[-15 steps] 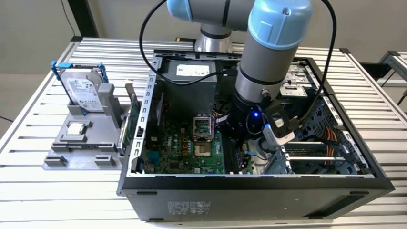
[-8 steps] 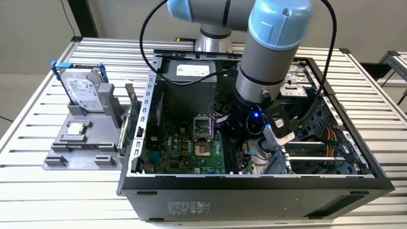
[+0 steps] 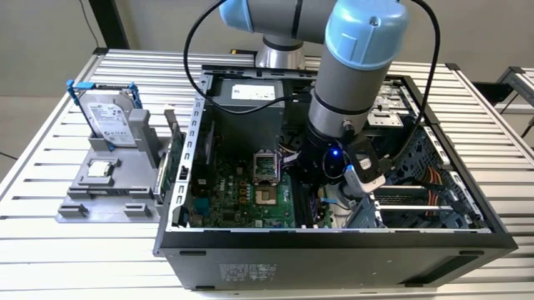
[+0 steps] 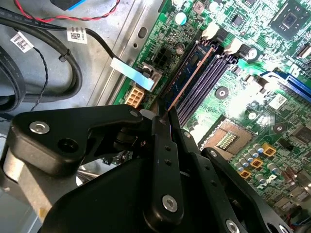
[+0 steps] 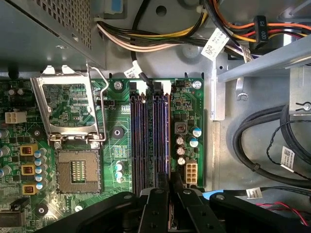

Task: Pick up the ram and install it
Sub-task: 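Insert the ram into the slot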

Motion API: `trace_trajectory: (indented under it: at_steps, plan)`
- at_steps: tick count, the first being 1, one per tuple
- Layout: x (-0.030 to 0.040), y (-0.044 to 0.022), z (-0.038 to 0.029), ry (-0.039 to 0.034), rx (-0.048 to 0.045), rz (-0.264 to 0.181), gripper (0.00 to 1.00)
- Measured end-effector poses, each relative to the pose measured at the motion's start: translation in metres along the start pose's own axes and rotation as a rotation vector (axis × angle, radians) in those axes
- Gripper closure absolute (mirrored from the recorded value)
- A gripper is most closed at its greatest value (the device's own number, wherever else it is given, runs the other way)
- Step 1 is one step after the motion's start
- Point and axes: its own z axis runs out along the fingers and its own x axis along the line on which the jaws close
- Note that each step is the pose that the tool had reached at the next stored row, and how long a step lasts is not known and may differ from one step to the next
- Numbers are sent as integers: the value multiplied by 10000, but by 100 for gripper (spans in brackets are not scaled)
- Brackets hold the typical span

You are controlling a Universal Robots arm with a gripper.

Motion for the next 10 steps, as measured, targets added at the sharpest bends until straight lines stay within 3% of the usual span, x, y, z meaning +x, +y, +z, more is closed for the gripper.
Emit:
trace_trajectory:
  at_steps: [3,4,10]
  plan:
    - [0,1,2,-2,-8,0,100]
    - [-1,4,6,-4,-23,0,0]
    - [0,0,-5,1,0,-1,0]
